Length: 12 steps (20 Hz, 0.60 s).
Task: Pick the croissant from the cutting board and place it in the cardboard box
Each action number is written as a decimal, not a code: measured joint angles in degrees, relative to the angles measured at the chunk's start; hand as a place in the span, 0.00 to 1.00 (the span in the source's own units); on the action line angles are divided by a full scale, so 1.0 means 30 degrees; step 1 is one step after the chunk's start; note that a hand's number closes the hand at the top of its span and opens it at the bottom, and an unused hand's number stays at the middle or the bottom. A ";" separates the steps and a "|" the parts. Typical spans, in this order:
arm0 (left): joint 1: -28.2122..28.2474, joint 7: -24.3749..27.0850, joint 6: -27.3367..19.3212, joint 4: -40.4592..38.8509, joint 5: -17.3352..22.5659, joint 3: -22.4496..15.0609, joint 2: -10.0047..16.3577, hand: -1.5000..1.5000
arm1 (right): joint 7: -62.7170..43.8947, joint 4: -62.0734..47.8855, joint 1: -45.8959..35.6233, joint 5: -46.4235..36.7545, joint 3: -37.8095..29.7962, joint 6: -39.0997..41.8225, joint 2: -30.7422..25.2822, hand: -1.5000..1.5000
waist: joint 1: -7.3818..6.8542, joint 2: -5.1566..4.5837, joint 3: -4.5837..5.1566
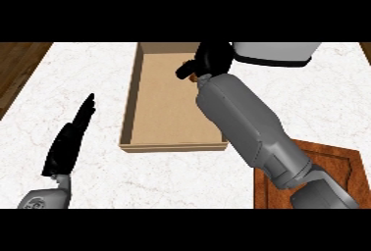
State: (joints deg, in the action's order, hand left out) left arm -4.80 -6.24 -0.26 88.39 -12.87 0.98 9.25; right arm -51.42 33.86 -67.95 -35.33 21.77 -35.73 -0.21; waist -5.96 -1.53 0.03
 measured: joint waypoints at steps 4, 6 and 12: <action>0.0221 0.0060 0.0028 -0.0012 0.0106 0.0124 0.0018 0.50 | 0.1005 -0.0175 0.0039 0.0036 -0.0569 -0.3264 -0.0017 0.00 | 0.0226 0.0051 -0.0006; 0.0156 -0.0101 -0.0116 -0.0019 0.0056 0.0221 0.0001 0.50 | 0.1424 0.0032 0.0052 0.0212 -0.0959 -0.4701 -0.0028 0.00 | 0.0411 0.0106 -0.0012; 0.1025 0.0256 -0.0229 0.0219 0.0189 0.0585 0.0113 0.50 | 0.3588 0.1804 0.1271 0.1314 -0.2085 -0.8251 -0.0048 0.00 | 0.0972 0.0297 -0.0024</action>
State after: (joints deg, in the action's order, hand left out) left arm -1.73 -5.47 -0.95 89.04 -12.31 2.73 9.59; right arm -40.66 39.27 -64.13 -31.39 15.51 -60.48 -0.35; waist -3.04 -0.63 -0.04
